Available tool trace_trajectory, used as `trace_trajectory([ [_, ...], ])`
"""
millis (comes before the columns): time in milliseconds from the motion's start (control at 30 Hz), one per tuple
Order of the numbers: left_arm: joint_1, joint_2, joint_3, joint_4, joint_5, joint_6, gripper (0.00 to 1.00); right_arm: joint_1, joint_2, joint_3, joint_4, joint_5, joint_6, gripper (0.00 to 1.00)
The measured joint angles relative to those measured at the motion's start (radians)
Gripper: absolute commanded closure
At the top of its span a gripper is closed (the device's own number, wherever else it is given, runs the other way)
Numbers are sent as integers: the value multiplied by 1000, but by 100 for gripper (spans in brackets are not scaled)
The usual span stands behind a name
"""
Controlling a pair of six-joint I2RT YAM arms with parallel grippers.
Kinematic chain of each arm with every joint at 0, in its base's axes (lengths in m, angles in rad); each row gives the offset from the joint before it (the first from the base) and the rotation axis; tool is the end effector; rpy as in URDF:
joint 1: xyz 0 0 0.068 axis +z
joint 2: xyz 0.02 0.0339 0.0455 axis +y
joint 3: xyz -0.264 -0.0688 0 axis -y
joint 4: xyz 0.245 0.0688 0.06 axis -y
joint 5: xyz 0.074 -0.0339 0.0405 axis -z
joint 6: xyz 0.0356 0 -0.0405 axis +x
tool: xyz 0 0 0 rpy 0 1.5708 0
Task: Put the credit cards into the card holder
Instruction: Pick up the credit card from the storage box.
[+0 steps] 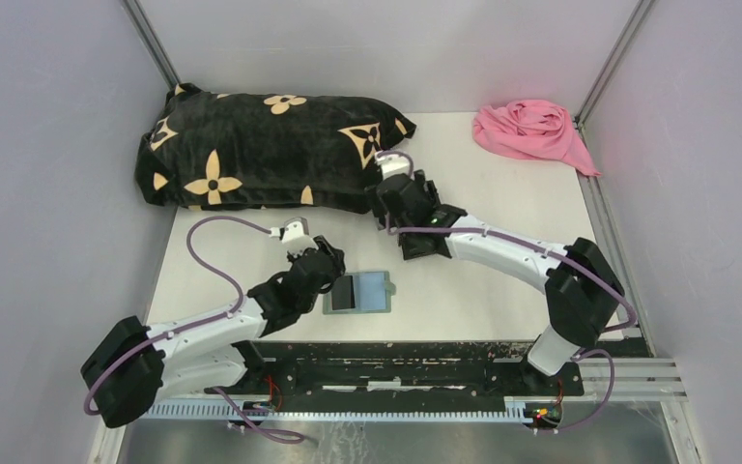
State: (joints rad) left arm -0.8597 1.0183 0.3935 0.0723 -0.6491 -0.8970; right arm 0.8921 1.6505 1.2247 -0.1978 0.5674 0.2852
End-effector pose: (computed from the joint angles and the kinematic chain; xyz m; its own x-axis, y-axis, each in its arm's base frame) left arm 0.1484 -0.1393 0.1899 -0.4230 -0.4628 -0.7790 -0.1006 0.8784 -0.4672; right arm 0.2493 0.2786 0.2694 -0.4594 -0.1917 -0.8673 -0.2639 0.9618 -0.0728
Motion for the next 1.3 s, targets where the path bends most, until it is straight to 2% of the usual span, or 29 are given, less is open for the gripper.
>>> trace_trajectory([
  [100, 0, 55, 25, 40, 27, 29, 42, -98, 2, 1, -13, -55, 1, 25],
  [300, 2, 161, 67, 101, 89, 71, 43, -222, 66, 47, -50, -189, 2, 35],
  [600, 29, 294, 106, 200, 160, 77, 45, -337, 175, 82, -52, -420, 33, 38],
  [1000, 58, 560, 275, 317, 292, 87, 46, -449, 241, 117, -42, -642, 109, 38],
  [1300, 80, 663, 342, 386, 376, 95, 48, -491, 259, 98, 9, -782, 208, 49],
])
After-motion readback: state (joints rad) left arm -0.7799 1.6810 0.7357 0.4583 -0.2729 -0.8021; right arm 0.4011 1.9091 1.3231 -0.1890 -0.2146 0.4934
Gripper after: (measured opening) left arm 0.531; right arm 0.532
